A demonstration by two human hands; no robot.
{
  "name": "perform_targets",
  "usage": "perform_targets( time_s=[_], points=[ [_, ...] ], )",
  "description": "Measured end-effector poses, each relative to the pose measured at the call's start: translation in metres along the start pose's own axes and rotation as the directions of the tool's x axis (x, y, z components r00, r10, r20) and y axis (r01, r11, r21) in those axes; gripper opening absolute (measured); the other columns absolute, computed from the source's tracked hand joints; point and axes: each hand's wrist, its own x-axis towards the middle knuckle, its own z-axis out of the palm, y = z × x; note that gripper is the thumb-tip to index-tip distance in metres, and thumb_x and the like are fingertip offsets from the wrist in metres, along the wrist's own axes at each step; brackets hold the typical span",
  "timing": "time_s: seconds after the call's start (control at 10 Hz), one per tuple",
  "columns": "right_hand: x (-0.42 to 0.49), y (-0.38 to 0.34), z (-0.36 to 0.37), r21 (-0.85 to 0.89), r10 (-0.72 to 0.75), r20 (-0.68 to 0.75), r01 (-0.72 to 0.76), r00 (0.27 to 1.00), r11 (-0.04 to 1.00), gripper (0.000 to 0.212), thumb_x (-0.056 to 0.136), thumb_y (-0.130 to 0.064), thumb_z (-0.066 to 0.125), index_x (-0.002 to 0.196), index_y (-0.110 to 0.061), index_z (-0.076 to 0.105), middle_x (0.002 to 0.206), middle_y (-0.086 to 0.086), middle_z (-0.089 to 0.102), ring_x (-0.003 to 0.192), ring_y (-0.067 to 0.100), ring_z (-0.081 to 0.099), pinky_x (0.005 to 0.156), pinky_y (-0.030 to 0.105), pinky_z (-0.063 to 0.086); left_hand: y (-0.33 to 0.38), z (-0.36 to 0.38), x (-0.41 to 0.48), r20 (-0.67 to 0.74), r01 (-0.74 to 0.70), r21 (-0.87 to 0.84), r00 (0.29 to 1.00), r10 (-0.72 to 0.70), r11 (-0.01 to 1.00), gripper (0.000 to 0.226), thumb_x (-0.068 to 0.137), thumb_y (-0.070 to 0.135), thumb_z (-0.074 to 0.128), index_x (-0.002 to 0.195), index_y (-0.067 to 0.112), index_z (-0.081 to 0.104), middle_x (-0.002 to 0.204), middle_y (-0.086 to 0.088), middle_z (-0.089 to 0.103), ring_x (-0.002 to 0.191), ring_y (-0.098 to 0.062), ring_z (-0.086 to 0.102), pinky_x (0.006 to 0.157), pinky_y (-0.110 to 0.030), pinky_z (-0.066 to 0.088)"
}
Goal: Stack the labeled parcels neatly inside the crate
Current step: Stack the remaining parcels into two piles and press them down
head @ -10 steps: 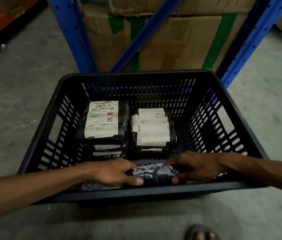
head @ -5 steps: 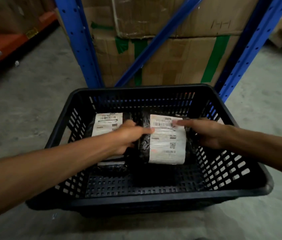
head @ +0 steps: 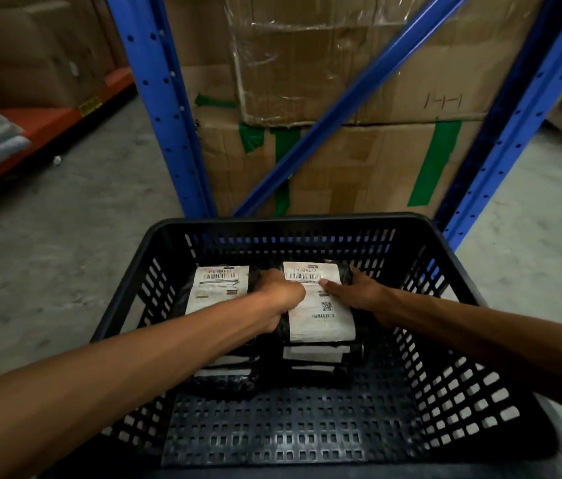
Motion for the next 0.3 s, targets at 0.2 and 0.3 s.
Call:
perform_targets(
  time_s=[0.2,0.3],
  points=[
    [-0.022,0.006,-0.018,-0.051,0.001,-0.134,-0.008,0.991,0.999,0.01,0.091,-0.035,0.065,0.098,-0.027,0.065,0.112,-0.001,0.07,0.098,0.018,0.065,0.092,0.033,0.053,0.014,-0.02,-0.015,0.081,-0.086,-0.002,0.993,0.086,0.996,0.044,0.077,0.022,0.065,0.119,0.009,0.063,0.12,-0.006,0.066,0.107,-0.023,0.063,0.094,-0.033,0.053],
    [-0.054,-0.022,-0.044,-0.156,-0.153,-0.282,0.112,0.947,0.981,0.036,0.092,-0.034,0.064,0.125,-0.019,0.063,0.126,0.003,0.066,0.108,0.015,0.062,0.102,0.03,0.046,0.01,-0.029,-0.058,0.25,-0.279,0.246,0.944,0.217,0.928,0.059,0.086,0.032,0.065,0.143,0.023,0.05,0.142,-0.002,0.055,0.127,-0.021,0.055,0.103,-0.022,0.043]
  ],
)
